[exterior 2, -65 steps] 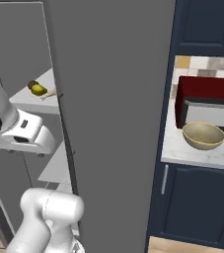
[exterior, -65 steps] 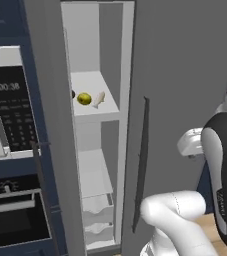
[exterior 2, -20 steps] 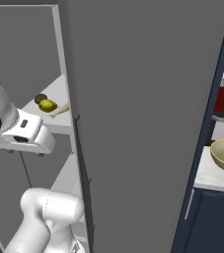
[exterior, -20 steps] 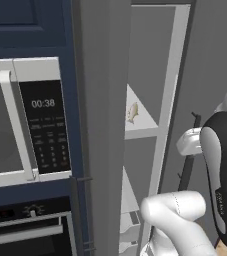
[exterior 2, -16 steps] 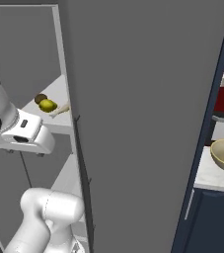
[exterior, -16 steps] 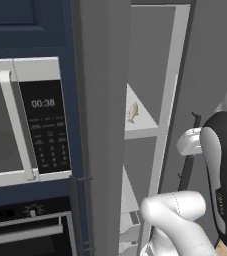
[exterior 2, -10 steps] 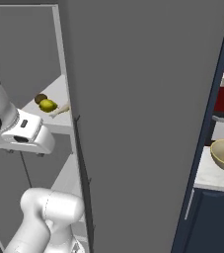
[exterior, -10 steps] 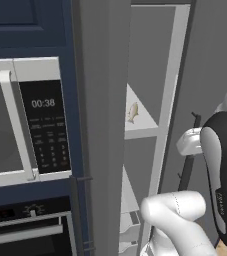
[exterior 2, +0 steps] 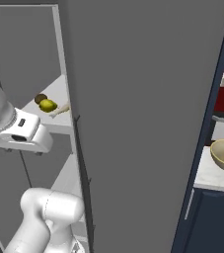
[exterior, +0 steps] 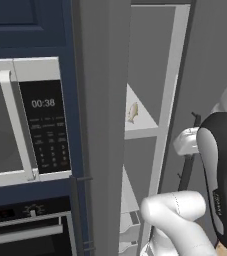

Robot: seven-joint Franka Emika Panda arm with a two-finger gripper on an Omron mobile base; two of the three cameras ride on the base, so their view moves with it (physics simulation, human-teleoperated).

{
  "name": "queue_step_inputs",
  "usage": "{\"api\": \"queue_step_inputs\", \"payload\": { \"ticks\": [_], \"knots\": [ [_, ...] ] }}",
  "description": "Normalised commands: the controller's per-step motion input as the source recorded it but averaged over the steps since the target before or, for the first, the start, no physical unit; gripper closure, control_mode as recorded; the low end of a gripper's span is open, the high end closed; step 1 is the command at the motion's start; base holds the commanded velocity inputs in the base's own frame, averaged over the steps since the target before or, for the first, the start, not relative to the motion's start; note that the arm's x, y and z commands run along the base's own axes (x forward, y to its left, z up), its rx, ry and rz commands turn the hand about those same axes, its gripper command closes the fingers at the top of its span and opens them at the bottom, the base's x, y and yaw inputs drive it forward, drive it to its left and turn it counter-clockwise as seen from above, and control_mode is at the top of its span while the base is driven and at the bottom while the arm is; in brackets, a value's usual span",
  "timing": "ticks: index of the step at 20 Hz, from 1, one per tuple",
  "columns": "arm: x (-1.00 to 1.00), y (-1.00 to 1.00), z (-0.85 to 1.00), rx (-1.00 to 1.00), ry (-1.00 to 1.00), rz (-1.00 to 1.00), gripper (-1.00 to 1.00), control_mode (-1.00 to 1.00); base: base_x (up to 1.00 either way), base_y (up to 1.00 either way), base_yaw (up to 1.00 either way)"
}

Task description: Take the pear, fish, and kiwi from the freezer and place them in the bowl on the counter.

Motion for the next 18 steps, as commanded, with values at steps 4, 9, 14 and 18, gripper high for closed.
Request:
{"api": "queue_step_inputs", "payload": {
  "ticks": [4, 9, 14, 18],
  "knots": [
    [0.45, 0.40, 0.00, 0.00, 0.00, 0.00, -1.00, -1.00, 0.00, 0.00, 0.00],
    [0.51, 0.27, 0.00, 0.00, 0.00, 0.00, -1.00, -1.00, 0.00, 0.00, 0.00],
    [0.52, 0.18, -0.02, 0.00, 0.00, 0.00, -1.00, -1.00, 0.00, 0.00, 0.00],
    [0.52, 0.17, -0.24, 0.00, -0.09, 0.00, -1.00, -1.00, 0.00, 0.00, 0.00]
  ]
}}
